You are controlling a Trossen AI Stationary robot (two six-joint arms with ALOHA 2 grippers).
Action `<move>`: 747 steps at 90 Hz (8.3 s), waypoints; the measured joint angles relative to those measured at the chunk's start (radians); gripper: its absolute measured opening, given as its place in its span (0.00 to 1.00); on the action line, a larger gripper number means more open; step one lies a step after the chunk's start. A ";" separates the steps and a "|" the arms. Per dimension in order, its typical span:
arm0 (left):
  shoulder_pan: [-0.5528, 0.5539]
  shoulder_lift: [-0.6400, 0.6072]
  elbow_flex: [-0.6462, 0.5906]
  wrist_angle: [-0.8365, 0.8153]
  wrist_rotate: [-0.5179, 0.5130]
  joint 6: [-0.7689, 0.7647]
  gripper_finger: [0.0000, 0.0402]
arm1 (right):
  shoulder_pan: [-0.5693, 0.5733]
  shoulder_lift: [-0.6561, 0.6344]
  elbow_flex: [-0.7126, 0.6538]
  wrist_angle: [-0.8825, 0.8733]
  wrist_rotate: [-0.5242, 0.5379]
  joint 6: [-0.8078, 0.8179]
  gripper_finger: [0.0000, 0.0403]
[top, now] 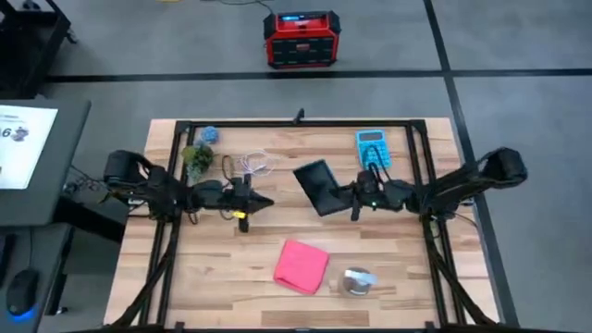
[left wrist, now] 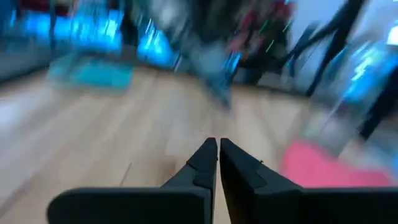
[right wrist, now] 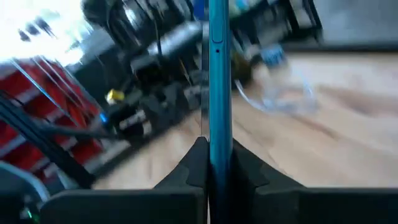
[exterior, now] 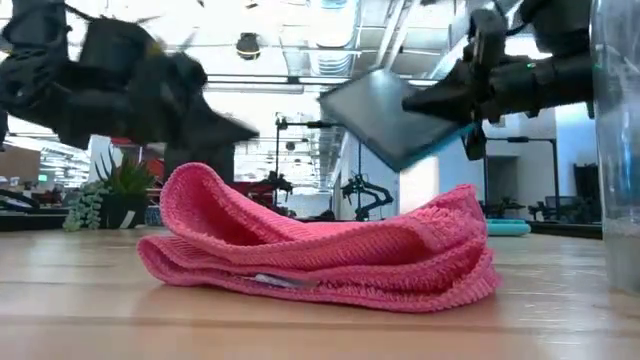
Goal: Apply microfiber cloth
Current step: Spray the front of the cellphone using the spray bottle
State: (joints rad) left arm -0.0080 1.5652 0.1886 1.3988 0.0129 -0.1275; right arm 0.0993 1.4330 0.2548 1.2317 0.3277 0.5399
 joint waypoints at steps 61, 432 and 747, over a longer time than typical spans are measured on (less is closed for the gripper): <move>-0.072 0.074 0.339 -0.341 0.040 0.157 0.26 | 0.071 0.288 0.156 0.339 -0.117 -0.182 0.04; -0.193 0.114 0.439 -0.966 -0.092 0.402 0.02 | 0.179 0.143 0.146 0.236 0.144 -0.251 0.04; -0.116 0.040 0.184 -0.198 -0.066 0.040 0.21 | 0.017 0.510 0.390 0.345 -0.144 -0.164 0.04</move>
State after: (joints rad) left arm -0.1242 1.6054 0.3723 1.2006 -0.0528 -0.0875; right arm 0.1165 1.9430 0.6449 1.5762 0.1839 0.3763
